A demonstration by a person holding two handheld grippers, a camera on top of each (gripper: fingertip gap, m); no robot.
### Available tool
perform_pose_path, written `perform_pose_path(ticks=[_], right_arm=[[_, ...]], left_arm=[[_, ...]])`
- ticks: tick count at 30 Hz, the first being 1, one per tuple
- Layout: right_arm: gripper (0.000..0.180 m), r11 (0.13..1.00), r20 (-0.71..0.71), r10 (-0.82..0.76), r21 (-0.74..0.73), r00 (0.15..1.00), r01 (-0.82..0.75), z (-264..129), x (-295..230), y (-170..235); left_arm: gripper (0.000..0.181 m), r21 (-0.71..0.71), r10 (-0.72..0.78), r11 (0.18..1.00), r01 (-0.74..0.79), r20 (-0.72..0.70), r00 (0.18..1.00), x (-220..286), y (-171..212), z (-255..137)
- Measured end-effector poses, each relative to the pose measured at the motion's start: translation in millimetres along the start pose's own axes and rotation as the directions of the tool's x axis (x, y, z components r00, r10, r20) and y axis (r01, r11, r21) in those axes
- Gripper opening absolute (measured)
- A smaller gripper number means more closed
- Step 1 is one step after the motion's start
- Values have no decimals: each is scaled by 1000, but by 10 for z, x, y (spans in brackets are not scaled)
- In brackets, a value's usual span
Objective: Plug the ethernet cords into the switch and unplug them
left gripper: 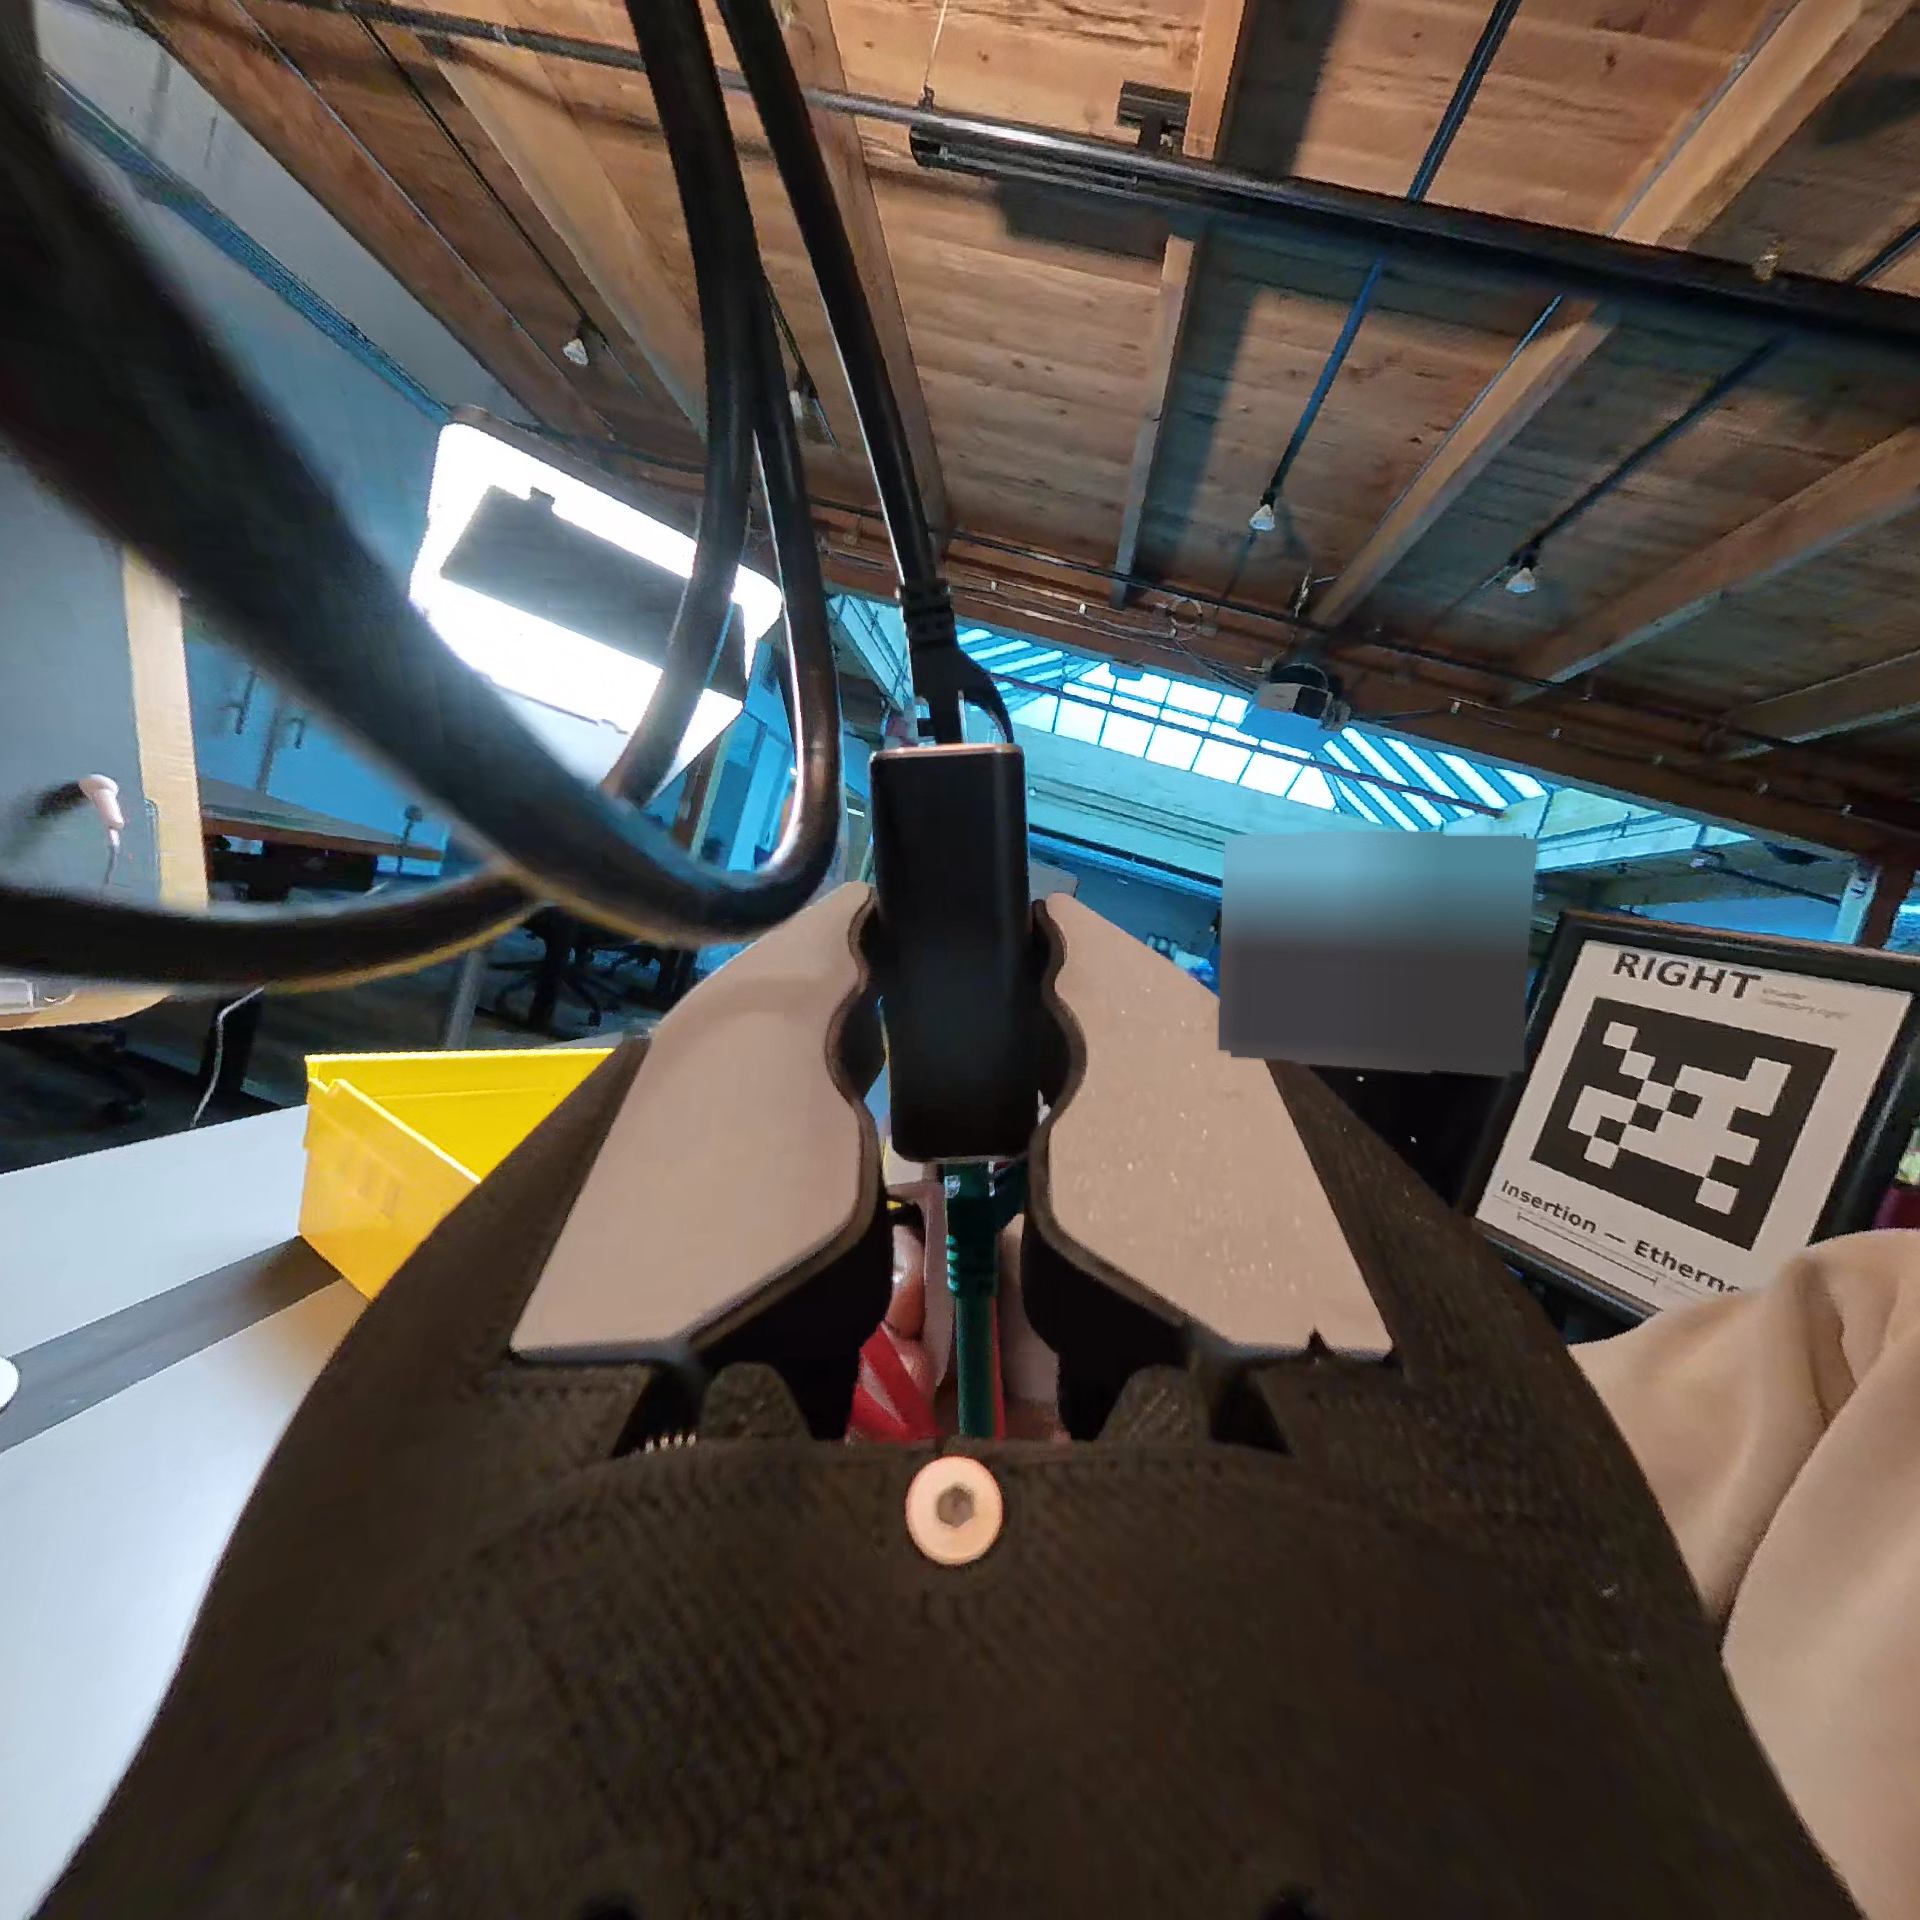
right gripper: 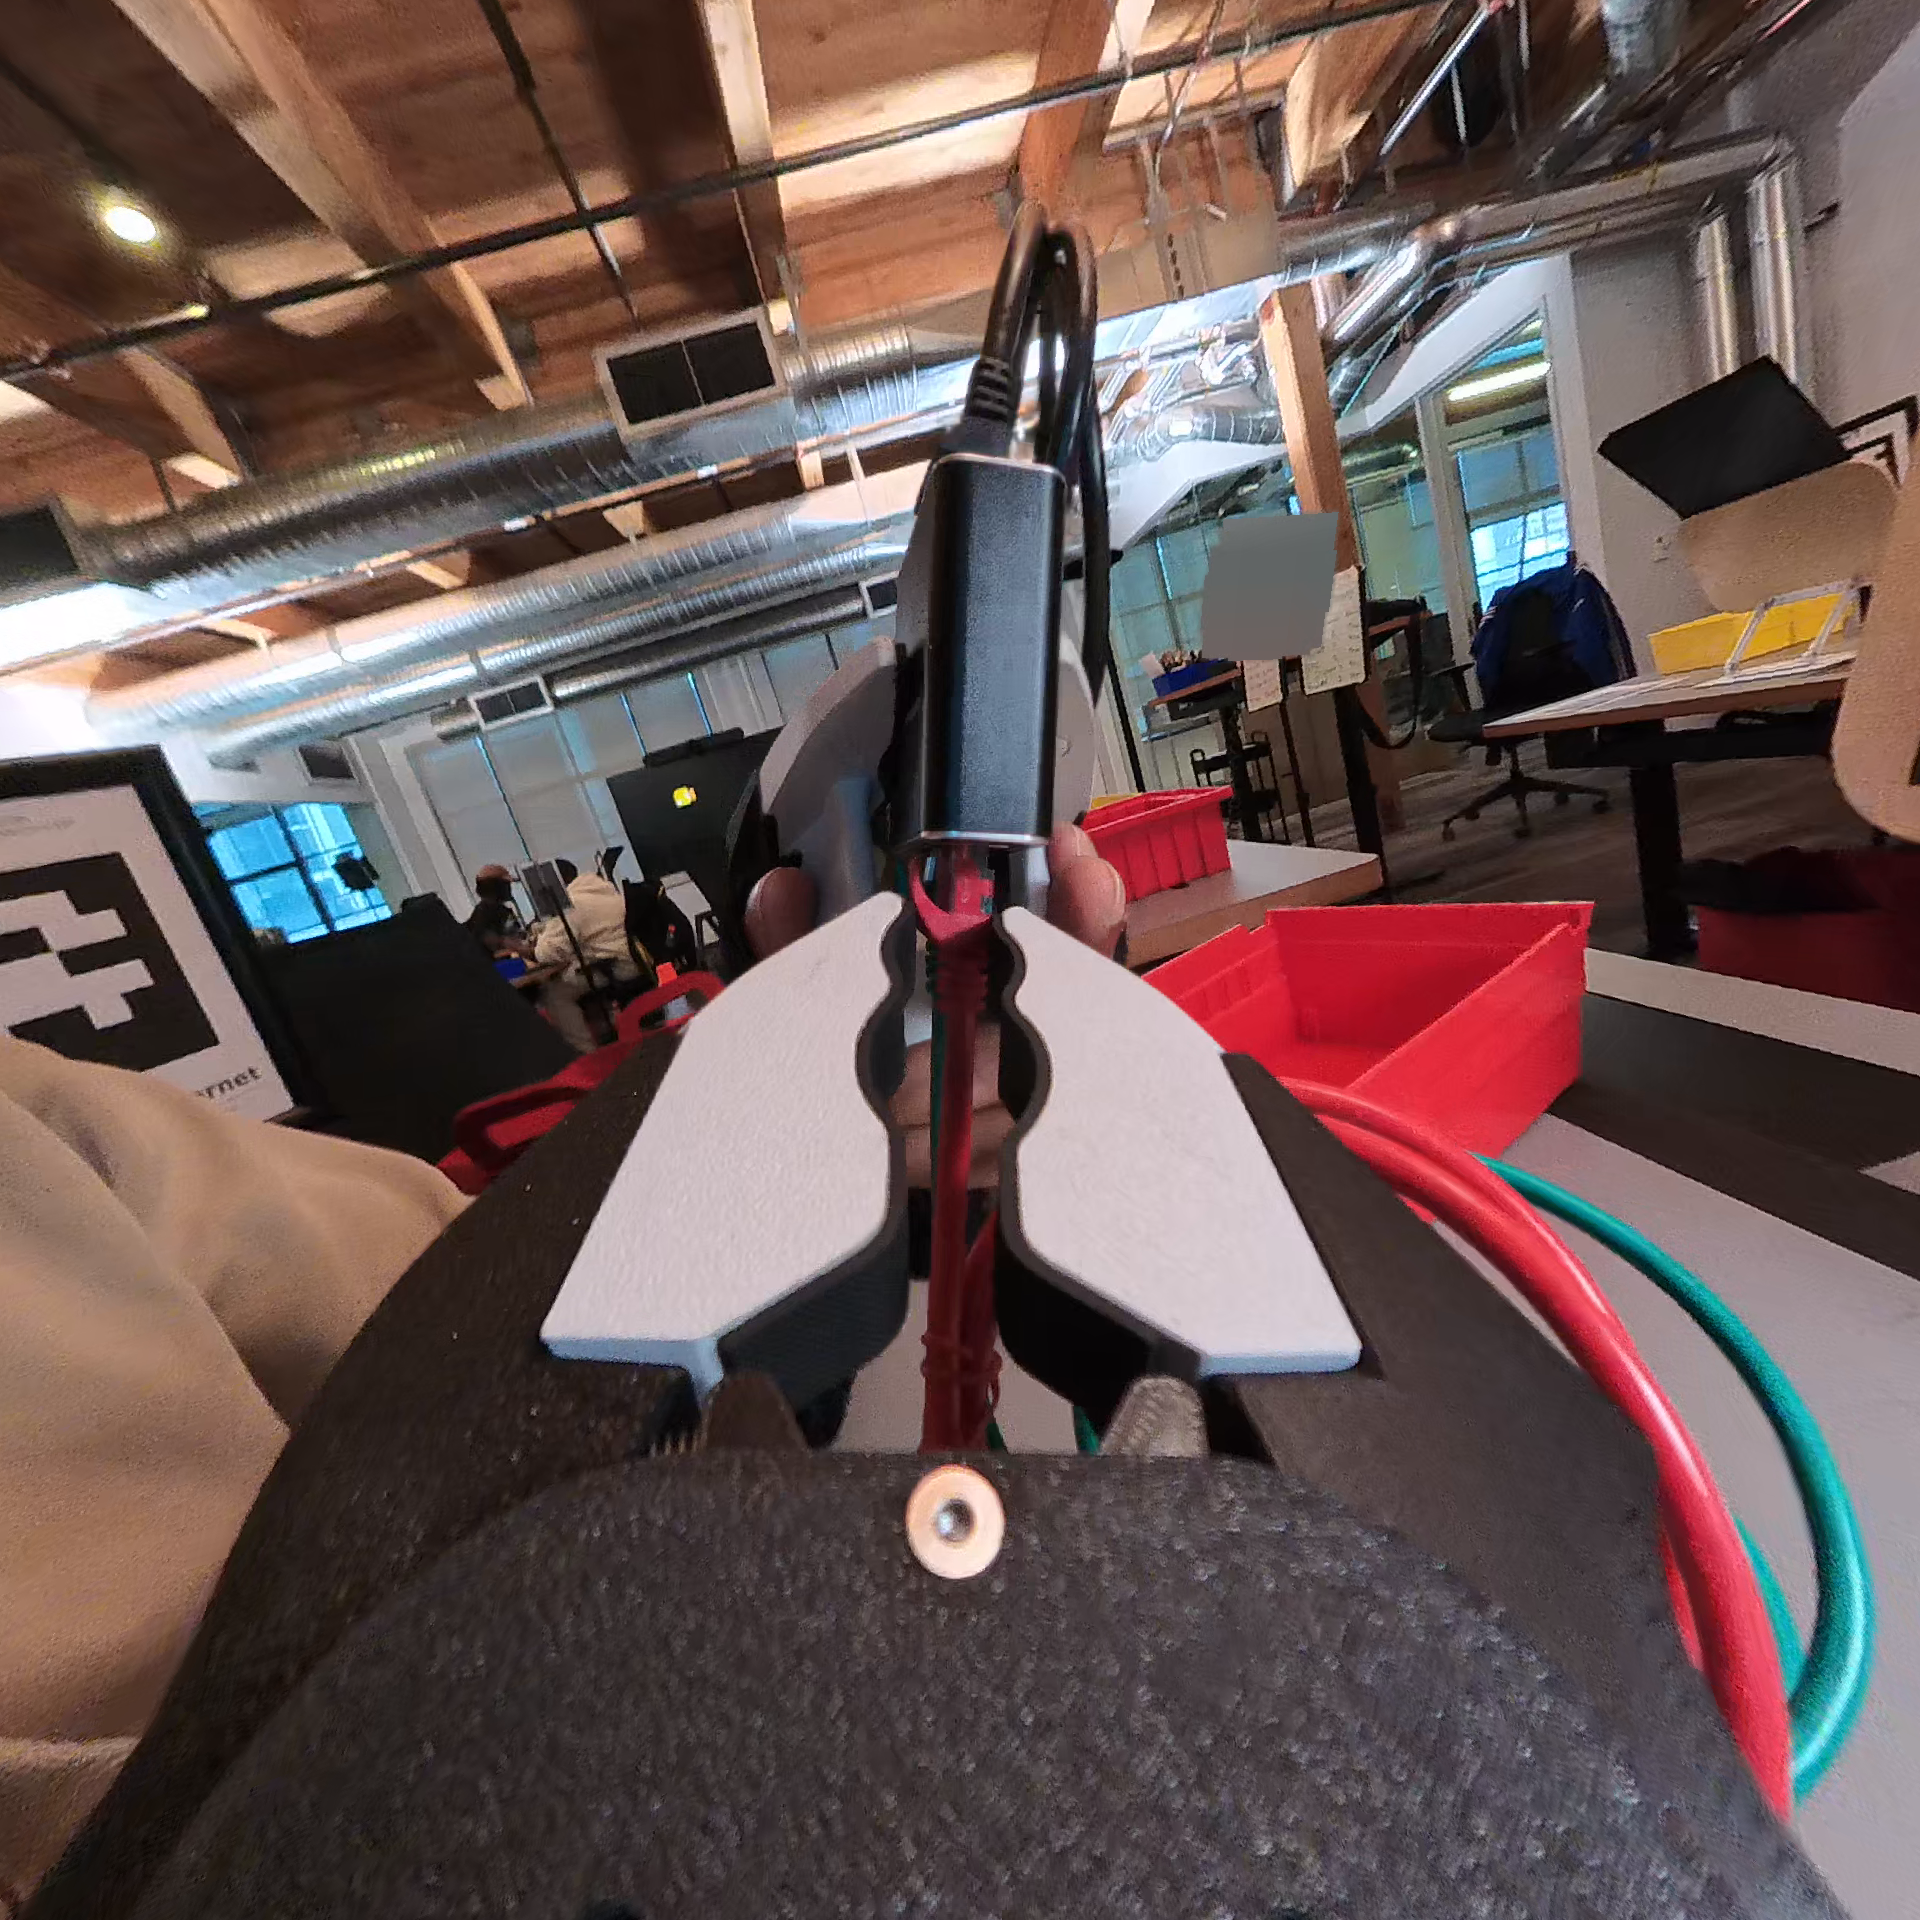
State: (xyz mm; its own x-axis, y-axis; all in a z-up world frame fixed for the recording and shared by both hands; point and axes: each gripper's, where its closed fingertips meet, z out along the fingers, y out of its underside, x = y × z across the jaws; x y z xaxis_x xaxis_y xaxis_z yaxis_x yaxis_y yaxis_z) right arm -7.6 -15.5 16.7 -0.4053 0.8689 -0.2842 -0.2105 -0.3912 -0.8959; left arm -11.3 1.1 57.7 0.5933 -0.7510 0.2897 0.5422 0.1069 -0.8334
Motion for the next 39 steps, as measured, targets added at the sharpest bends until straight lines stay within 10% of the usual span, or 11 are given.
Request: perform_pose_path(ticks=[19,28,39], right_arm=[[16,998,45,39,-48,998,-37,-33,39,-5],[35,900,112,-169,-387,979,200,-426,-53,-213],[17,829,224,-53,-534,973,168,-367,-125,330]], left_arm=[[25,-241,93,967,-86,16,996,-19,105,-32],[26,-736,50,664,-131,-130,990,113,671,-428],[26,-845,34,496,-199,-211,977,195,1079,-562]])
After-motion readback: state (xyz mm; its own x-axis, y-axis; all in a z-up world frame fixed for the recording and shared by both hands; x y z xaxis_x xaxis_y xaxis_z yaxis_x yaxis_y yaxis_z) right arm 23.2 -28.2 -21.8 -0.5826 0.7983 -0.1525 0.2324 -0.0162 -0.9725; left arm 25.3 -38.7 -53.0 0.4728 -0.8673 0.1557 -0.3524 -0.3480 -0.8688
